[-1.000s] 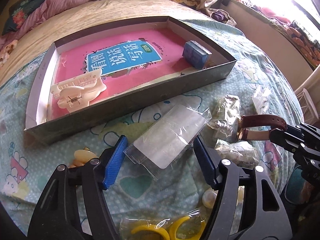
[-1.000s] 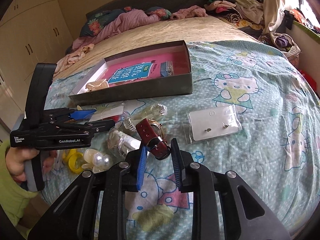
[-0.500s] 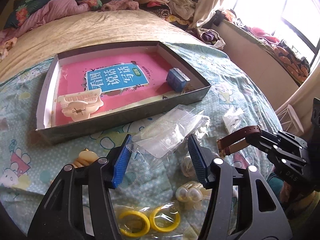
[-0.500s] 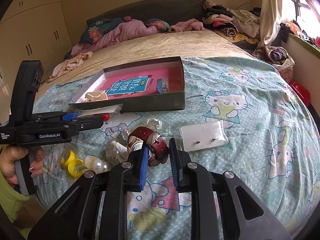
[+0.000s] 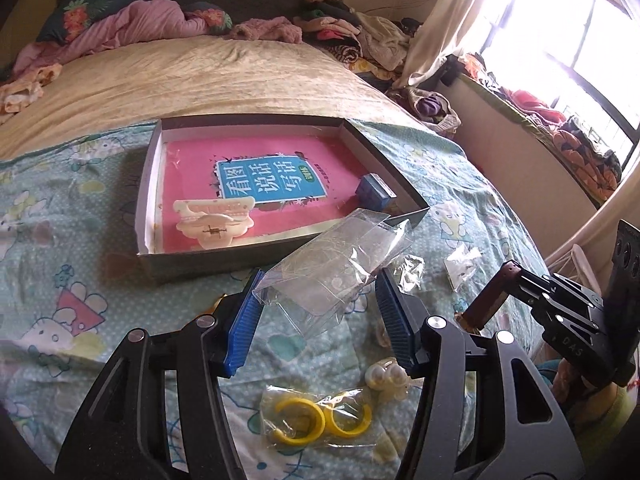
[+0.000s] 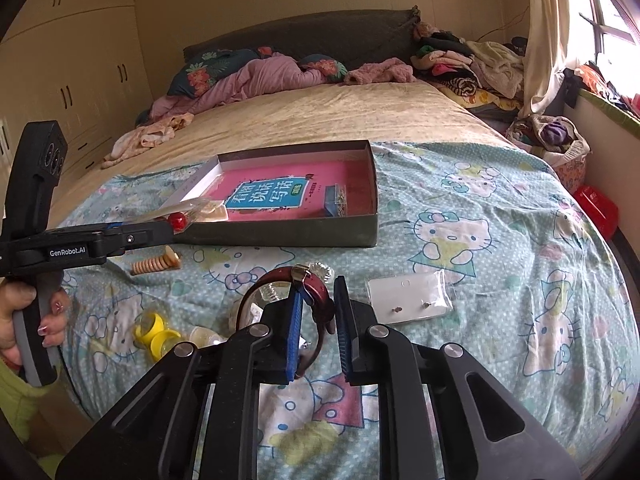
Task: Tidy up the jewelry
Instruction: 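Carry bag toward grey box with left tool while right tool releases watch inside, then lower the clear bag into the grey box and open the left tool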
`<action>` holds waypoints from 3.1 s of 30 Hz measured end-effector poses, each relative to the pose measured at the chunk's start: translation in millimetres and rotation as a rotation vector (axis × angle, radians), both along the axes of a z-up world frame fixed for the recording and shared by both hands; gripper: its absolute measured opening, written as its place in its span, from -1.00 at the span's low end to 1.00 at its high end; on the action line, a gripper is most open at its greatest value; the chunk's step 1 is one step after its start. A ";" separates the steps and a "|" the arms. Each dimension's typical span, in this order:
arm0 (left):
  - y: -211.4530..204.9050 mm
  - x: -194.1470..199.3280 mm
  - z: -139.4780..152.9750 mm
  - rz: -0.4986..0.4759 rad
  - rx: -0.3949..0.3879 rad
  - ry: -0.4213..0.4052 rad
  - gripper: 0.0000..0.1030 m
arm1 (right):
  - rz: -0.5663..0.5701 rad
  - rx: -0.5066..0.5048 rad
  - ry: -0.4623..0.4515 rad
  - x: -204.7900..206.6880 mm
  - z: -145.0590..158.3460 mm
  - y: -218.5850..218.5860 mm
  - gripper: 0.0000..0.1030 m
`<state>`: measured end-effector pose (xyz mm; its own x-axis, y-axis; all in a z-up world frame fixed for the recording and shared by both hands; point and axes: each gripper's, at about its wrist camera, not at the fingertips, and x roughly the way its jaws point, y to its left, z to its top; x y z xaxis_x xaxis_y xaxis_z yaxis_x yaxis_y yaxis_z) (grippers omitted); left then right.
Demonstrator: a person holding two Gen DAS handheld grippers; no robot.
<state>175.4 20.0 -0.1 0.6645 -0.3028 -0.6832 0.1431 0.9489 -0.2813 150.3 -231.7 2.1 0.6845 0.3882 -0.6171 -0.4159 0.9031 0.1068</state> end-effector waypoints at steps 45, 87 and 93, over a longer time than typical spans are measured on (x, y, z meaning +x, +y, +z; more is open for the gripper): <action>-15.8 94.7 -26.3 0.025 0.033 0.037 -0.07 | -0.066 -0.110 -0.111 134.3 46.0 32.8 -0.71; -23.1 118.2 -48.6 0.048 0.115 0.081 -0.03 | -0.136 -0.180 -0.007 191.9 -2.8 57.7 -0.65; -22.7 116.7 -46.1 0.058 0.123 0.079 0.13 | -0.156 -0.074 0.021 172.2 6.7 36.6 0.03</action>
